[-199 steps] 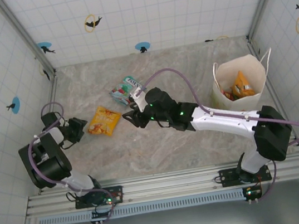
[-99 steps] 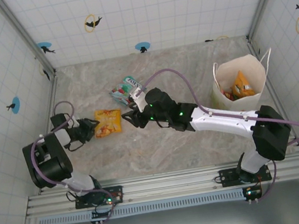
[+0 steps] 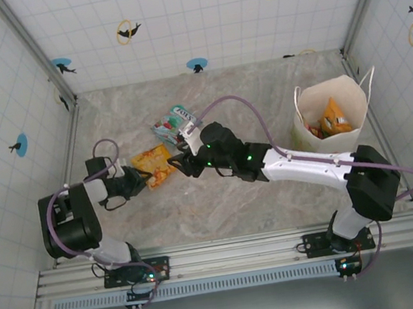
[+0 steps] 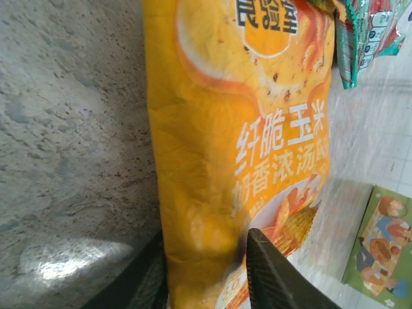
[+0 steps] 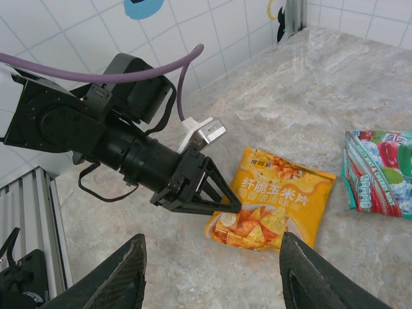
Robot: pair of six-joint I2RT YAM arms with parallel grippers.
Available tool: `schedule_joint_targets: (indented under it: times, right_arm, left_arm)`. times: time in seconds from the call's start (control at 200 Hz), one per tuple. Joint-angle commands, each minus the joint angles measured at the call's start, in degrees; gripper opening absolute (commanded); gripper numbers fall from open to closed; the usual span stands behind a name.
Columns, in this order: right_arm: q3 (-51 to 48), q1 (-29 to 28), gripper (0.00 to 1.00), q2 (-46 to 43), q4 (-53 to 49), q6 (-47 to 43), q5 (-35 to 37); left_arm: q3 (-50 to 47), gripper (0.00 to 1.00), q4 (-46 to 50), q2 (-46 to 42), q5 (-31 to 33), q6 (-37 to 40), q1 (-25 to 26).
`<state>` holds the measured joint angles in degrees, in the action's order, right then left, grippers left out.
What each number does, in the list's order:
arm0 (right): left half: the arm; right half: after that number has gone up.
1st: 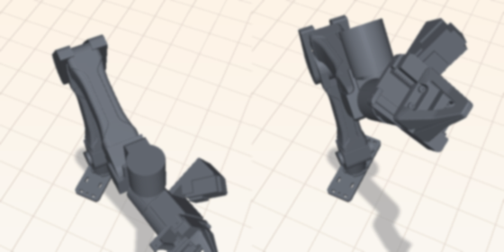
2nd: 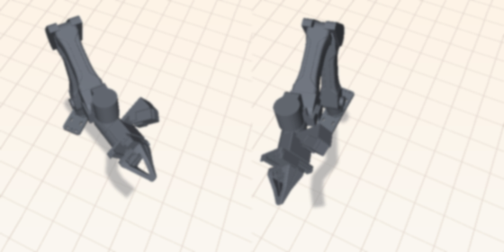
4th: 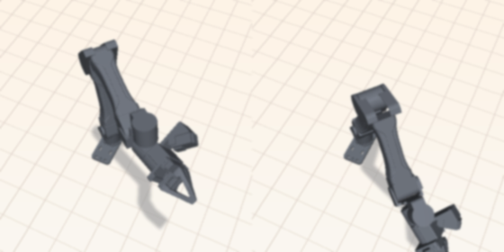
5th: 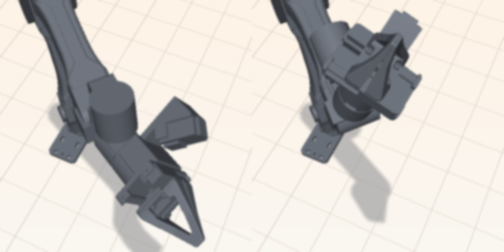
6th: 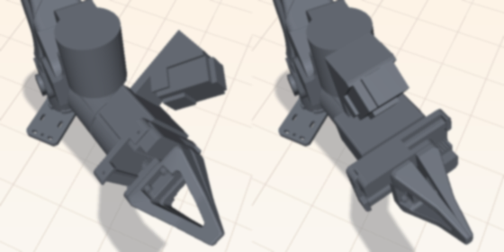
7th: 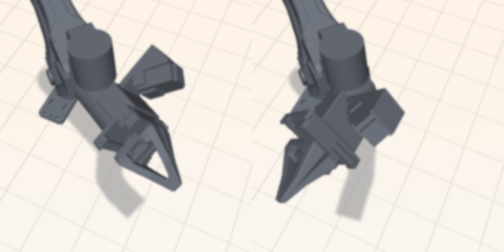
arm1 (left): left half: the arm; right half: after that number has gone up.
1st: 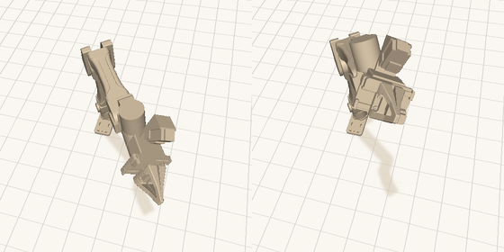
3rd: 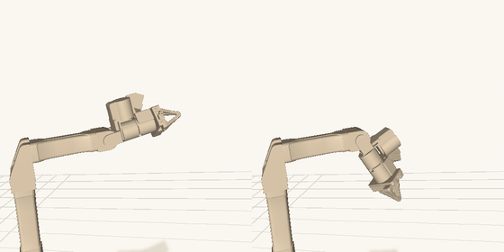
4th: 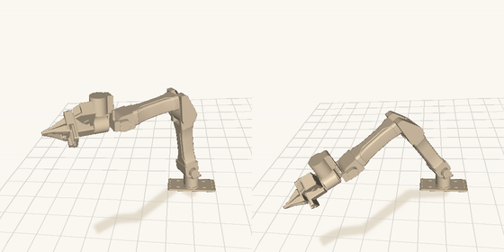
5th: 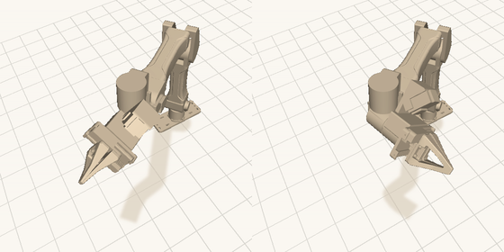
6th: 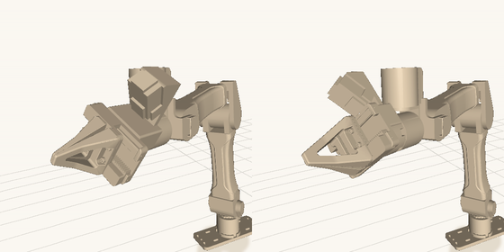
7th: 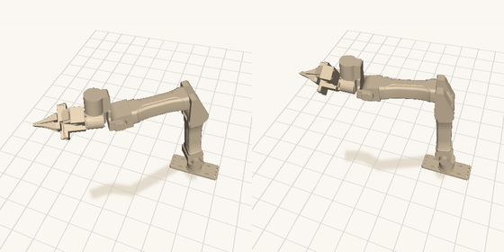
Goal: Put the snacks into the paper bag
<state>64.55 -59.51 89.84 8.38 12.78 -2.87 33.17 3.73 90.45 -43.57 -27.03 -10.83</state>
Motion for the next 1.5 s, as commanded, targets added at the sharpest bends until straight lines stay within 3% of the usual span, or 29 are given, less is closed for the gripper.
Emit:
schedule_joint_targets:
  times: [0.0,0.39,0.605,0.861,1.156,1.246,1.496]
  right_arm:
    - [-1.7,0.3,0.56,-1.1,2.2,0.1,1.1]
    - [-7.8,1.8,0.56,-7.3,5.6,-1.2,3.6]
    - [-10.9,4.6,0.56,-11.4,4.4,-3.3,3.8]
    - [-14.5,4.4,0.57,-16.2,3.1,-26.4,4.0]
    - [-14.6,0.0,0.56,-16.1,1.5,-63.0,17.4]
    - [-15.7,-1.0,0.57,-15.9,2.4,-72.2,18.5]
    - [-14.6,-1.7,0.57,-12.9,0.8,-80.0,22.0]
  left_arm:
    - [0.9,0.23,1.2,1.6,3.1,0.7,1.2]
    - [5.1,0.00,6.9,-6.3,3.6,2.5,3.1]
    - [11.1,0.00,13.4,-10.9,0.9,6.4,5.8]
    - [19.6,0.00,18.4,-14.3,-3.3,2.5,10.3]
    - [19.0,0.00,12.6,-18.6,0.3,-16.6,22.6]
    - [19.1,0.00,11.5,-19.1,1.9,-20.3,25.3]
    - [19.1,0.00,8.1,-19.4,3.5,-25.4,28.7]
